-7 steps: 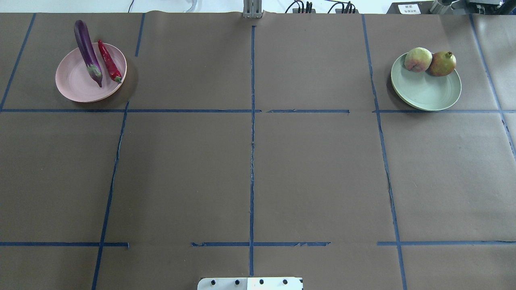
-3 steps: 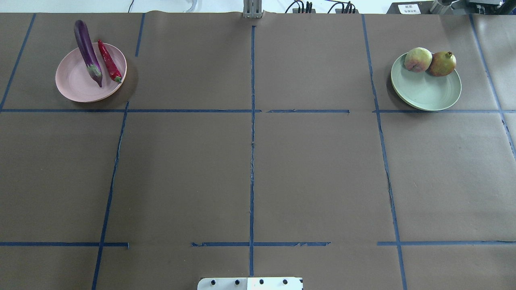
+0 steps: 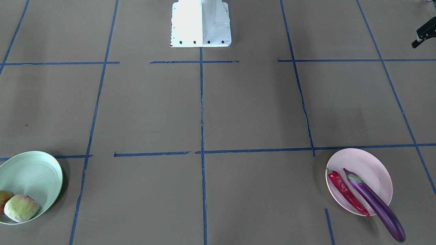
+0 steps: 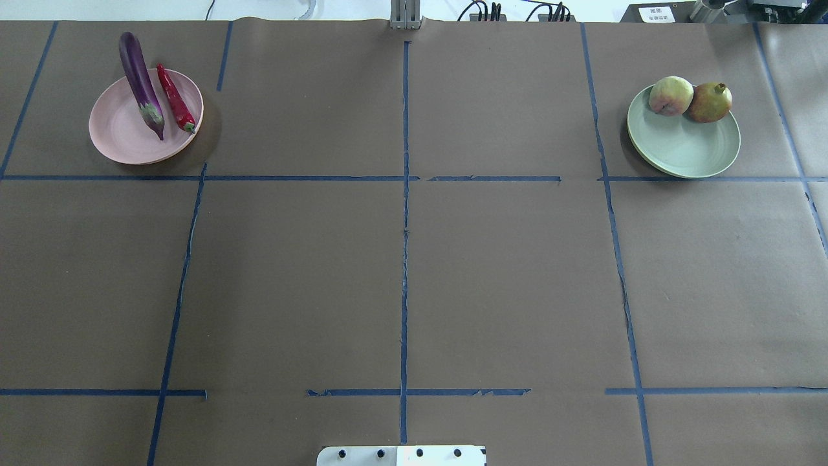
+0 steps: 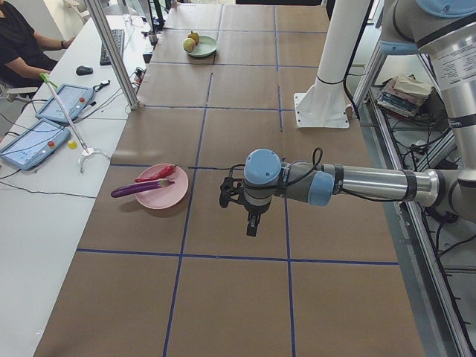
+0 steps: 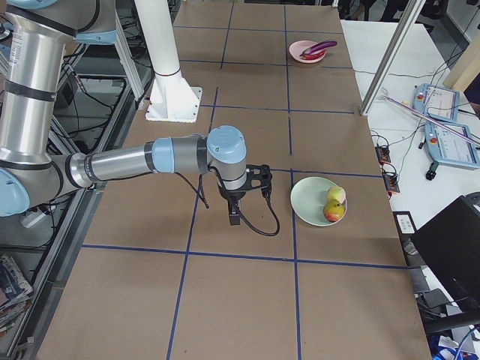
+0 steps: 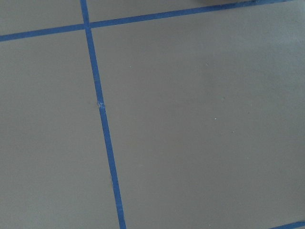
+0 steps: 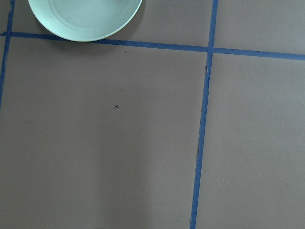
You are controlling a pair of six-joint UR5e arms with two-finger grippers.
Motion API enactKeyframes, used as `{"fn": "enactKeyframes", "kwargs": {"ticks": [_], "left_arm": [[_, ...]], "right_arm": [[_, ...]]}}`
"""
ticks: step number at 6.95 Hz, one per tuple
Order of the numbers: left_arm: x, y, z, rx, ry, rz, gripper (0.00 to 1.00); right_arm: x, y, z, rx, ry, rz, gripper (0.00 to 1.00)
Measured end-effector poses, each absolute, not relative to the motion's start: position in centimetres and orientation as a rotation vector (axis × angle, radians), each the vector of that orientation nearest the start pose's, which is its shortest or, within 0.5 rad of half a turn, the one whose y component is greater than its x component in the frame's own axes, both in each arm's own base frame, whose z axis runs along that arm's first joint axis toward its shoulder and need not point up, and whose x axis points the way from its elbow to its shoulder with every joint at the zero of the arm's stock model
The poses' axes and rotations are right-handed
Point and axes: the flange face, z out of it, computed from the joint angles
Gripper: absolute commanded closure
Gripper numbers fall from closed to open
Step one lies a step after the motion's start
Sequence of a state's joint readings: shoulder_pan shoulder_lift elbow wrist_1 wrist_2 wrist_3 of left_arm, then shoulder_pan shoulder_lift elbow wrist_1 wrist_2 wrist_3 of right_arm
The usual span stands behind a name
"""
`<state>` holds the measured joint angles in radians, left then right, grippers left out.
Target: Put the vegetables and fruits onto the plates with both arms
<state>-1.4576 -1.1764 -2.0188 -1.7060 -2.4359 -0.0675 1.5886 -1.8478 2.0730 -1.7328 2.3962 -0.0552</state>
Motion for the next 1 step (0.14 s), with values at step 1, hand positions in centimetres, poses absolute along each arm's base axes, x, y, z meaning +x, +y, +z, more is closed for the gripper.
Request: {"fn": "enactKeyframes", "kwargs": {"ticks": [1], "left_arm": [[-1.84,-34.23,57.62,0.097,0.876,0.125,0.00]], "right_arm": [[6.69,-36.81,54.62,0.087,-0.824,-0.059,0.00]]}}
